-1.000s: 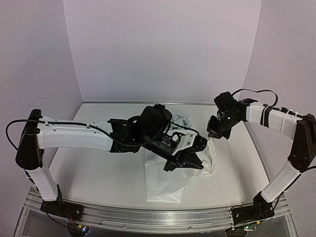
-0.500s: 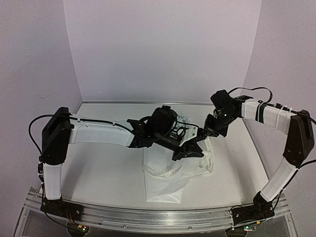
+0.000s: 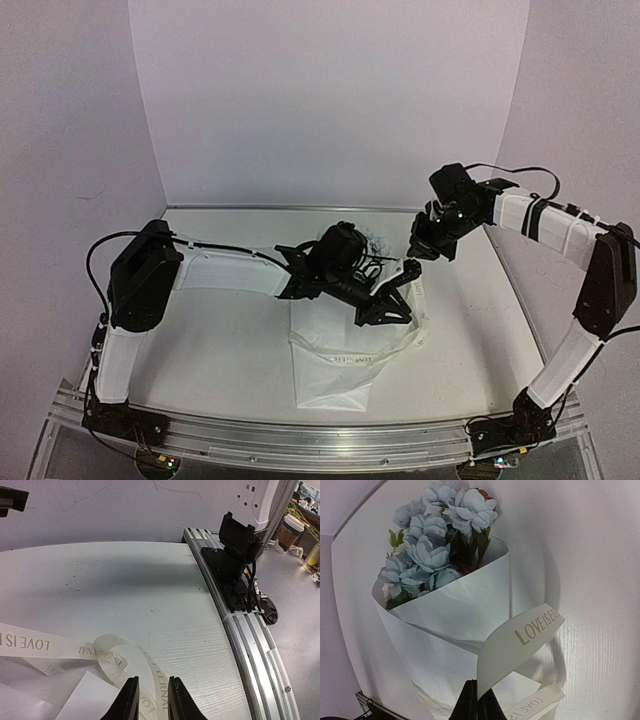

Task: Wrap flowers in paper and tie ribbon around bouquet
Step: Cross the ribbon over the folded bouquet.

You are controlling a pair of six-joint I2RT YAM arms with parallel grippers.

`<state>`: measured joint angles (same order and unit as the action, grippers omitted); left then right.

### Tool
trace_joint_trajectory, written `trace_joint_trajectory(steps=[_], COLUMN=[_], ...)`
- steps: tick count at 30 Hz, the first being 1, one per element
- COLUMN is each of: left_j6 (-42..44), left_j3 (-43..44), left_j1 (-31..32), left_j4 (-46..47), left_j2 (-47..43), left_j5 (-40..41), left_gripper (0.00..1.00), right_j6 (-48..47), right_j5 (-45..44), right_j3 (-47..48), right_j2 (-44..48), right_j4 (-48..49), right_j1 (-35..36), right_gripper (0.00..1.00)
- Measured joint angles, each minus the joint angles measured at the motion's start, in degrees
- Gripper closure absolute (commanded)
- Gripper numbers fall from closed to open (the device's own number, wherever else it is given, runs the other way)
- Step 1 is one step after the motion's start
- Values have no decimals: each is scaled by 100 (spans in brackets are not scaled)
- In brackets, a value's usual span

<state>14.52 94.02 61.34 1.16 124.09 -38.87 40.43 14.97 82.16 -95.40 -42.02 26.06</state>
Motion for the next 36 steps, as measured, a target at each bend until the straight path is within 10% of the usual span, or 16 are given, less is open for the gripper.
trace_joint_trajectory(steps=[7,16,24,36], left_j6=[-760,-2530,-3258,-3212], left_j3=[-247,-2778,-4043,-3884], left_j1=[-257,-922,-1355,-1532], left_j4=[432,851,397,-1079], left_j2=[-115,-2411,-3841,-3280], left_j5=[83,1008,1703,1654], left_gripper=[59,44,47,51], right_j6=[-122,-907,-1299,-1806], right_j5=[340,847,2031,1964], right_j3=[335,163,-186,-1466], right_j2=[-28,73,341,595], right_j4=[29,195,646,-283], right_j1=[0,396,1447,2059], right_gripper=[100,100,99,35])
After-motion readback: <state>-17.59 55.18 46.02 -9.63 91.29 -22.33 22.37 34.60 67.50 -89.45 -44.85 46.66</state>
